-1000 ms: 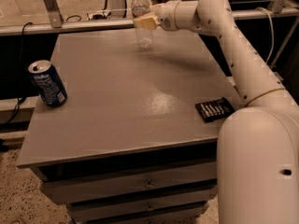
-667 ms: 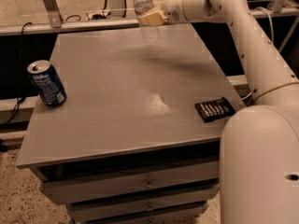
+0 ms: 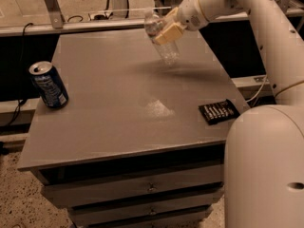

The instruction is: Knock water bottle over

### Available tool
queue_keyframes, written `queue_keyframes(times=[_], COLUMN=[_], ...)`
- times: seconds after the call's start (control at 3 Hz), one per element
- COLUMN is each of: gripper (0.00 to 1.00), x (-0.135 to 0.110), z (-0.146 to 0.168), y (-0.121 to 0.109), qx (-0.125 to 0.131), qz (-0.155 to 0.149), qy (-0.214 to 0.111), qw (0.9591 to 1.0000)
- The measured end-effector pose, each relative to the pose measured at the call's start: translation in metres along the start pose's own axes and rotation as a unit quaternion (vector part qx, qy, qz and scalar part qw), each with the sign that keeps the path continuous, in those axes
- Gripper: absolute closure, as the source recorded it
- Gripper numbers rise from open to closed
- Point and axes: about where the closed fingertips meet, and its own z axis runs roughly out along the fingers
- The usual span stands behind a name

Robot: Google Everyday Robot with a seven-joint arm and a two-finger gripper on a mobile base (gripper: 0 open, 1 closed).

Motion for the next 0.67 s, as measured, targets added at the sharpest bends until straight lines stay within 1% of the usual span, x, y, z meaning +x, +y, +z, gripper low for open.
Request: queue_keyframes(times=[0.33, 0.67], gripper=[1.0, 1.0], x=[0.0271, 0.0285], z=[-0.0027, -0.0029], y=[0.0366, 0.0386], qx=[-0.074, -0.078], qz=[-0.008, -0.008], qy=[0.071, 0.074], qw=[0.9947, 0.9941])
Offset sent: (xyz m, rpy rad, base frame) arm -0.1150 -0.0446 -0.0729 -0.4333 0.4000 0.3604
